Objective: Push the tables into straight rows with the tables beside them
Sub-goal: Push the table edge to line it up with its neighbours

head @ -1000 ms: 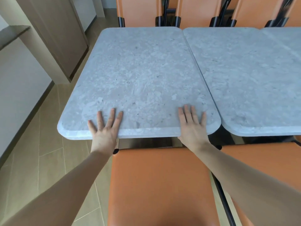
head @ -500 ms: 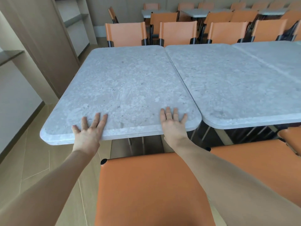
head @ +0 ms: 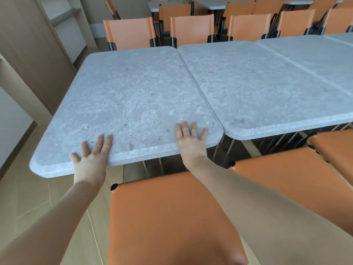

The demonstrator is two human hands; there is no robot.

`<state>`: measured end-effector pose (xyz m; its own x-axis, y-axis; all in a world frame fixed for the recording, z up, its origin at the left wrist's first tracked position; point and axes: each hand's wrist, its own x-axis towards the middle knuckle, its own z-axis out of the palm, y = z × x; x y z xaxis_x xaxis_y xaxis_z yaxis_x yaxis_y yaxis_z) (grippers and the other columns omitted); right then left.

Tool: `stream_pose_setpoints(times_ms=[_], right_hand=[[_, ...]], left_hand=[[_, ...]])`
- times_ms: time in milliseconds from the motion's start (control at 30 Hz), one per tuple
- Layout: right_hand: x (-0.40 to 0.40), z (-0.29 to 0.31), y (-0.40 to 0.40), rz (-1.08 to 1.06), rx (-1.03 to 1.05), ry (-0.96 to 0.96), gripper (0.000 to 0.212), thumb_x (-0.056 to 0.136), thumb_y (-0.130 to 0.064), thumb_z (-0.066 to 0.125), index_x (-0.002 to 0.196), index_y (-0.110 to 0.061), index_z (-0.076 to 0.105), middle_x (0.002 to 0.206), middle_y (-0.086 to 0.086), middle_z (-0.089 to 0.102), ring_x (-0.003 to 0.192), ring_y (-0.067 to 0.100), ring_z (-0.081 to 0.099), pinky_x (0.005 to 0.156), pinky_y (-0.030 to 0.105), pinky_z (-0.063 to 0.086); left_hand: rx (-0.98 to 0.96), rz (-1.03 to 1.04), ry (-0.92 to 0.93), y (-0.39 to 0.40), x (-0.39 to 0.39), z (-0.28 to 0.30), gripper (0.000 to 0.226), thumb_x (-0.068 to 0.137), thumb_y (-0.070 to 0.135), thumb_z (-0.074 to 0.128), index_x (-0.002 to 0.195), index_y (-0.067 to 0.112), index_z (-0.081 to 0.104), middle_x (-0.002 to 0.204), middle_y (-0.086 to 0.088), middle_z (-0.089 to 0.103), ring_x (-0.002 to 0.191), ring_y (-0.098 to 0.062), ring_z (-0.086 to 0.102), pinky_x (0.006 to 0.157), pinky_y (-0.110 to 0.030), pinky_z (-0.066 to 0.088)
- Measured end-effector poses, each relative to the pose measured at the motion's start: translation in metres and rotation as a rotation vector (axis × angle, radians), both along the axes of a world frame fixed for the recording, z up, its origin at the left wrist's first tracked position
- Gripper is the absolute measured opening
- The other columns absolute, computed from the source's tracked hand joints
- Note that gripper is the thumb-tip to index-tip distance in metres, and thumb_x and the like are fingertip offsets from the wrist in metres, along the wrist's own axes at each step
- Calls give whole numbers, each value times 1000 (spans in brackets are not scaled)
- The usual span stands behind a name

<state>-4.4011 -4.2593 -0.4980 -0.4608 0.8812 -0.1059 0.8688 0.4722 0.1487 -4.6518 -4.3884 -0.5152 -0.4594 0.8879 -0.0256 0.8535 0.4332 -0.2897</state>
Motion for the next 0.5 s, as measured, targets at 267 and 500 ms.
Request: stream_pose_setpoints(times_ms=[267, 500], right_hand=[[-11, 94, -14, -92, -446, 151, 65, 93, -18, 60, 152, -12, 33, 150, 7, 40, 136, 31, 43, 108, 44, 43], [-34, 220, -49, 63, -504, 154, 63, 98, -24, 56, 155, -10, 31, 160, 11, 29, 143, 31, 38, 112, 42, 40]], left_hand=[[-203, -41, -330, -16, 43, 118, 104, 90, 9, 63, 161, 36, -8, 170, 10, -9, 156, -29, 10, 128, -46, 10], [-272, -255, -206, -115, 33, 258, 79, 99, 13, 46, 162, 33, 3, 169, 7, -17, 158, -25, -1, 128, -44, 2]])
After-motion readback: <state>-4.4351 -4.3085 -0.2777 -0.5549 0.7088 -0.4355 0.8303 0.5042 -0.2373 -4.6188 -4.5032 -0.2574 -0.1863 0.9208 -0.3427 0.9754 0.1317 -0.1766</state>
